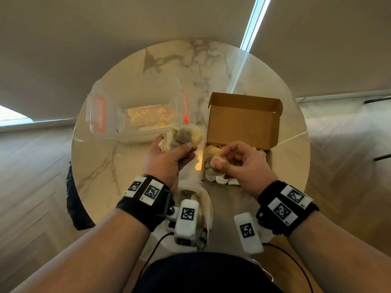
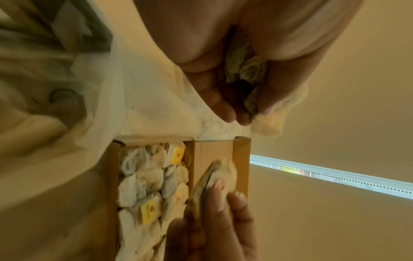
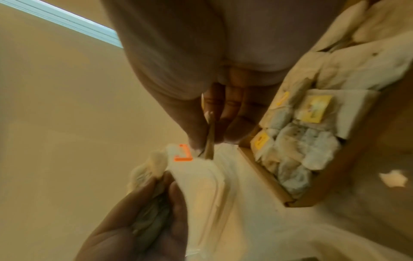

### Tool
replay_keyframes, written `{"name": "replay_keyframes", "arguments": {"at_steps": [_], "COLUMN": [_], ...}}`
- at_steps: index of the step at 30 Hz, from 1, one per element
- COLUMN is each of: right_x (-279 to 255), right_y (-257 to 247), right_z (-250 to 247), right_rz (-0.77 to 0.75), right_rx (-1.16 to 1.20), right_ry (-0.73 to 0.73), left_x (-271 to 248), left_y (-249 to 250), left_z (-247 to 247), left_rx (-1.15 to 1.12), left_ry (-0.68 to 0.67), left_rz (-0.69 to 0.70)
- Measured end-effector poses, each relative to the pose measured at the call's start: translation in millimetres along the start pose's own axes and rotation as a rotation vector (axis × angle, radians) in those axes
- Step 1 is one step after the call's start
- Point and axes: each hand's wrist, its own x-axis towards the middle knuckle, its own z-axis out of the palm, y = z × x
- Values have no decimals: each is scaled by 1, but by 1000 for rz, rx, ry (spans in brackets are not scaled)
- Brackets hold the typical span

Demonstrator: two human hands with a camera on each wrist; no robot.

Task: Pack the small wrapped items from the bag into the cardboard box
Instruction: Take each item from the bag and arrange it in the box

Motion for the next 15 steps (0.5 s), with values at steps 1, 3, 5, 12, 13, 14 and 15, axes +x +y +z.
{"name": "replay_keyframes", "arguments": {"at_steps": [1,3,5,12,13,14,15], "right_x": [3,12,24,59,60,61,61], "right_y": [6,20,30,41,42,42,42], "right_z": [-1,-2,2,38,41,43,45], "right_rz": [30,93,130,164,170,173,171], "right_rx": [-5,-94,-235,-323,-387,-448,-493], "right_ry": [57,204,311,393,399,404,406], "left_x": [2,2,-2,-16,-17,-17,-17], "left_y": [2,5,5,3,3,3,4], "left_z": [-6,-19,-32,-73,-77,-81,-83], "left_rx": [0,19,38,49,50,52,55], "left_ry": [12,27,41,60,60,56,47], "left_rz": [2,1,-9,-56,-61,-64,-66]}}
